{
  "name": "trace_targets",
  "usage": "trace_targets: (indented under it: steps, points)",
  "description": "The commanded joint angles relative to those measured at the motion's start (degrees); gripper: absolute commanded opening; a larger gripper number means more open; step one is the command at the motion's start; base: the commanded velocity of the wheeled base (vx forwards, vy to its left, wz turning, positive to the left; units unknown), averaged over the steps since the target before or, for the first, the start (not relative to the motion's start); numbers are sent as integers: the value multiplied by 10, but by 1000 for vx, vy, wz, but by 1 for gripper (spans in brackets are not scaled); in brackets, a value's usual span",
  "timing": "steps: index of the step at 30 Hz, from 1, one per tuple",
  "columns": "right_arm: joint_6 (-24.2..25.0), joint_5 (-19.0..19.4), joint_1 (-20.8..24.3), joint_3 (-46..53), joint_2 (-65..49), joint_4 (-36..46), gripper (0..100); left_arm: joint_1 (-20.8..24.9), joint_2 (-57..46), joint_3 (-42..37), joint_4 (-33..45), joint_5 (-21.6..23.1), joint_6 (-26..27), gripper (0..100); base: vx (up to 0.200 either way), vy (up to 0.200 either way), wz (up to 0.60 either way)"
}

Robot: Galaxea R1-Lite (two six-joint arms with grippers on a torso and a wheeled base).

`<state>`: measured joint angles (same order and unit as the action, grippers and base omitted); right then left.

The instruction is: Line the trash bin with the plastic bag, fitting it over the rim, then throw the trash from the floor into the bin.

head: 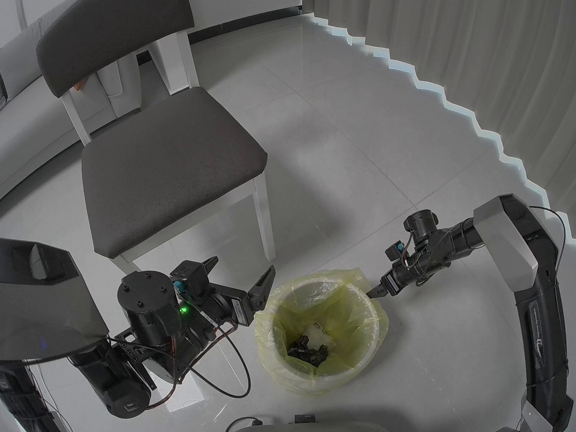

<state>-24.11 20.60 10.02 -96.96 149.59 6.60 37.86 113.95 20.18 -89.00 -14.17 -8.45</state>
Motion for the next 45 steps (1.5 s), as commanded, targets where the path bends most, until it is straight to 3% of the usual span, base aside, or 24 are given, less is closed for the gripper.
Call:
trace_targets:
  steps: [1, 8, 15, 20, 29, 34, 40, 45]
  points:
    - [-15, -18, 5, -82, 54, 52, 100, -22, 44, 14, -10, 19, 1, 100, 0, 0, 0]
    - [-16, -50, -10, -32, -15, 53, 100, -75, 121, 39, -10, 49, 7, 100, 0, 0, 0]
    - [-26, -54, -31, 39, -103, 47, 100, -113, 189, 39, -10, 83, 19, 100, 0, 0, 0]
    - [-26, -69, -46, 80, -171, 47, 100, -143, 242, 51, -10, 118, 53, 100, 0, 0, 0]
    - [-27, -66, -61, 159, -263, 18, 100, -152, 283, 70, -10, 166, 70, 100, 0, 0, 0]
    - [-32, -65, -70, 204, -291, -11, 100, -152, 306, 99, -6, 171, 83, 100, 0, 0, 0]
    - [-52, -65, -85, 247, -314, -38, 100, -153, 323, 141, 31, 173, 91, 100, 0, 0, 0]
    - [-58, -64, -92, 276, -341, -49, 100, -159, 342, 223, 86, 182, 91, 100, 0, 0, 0]
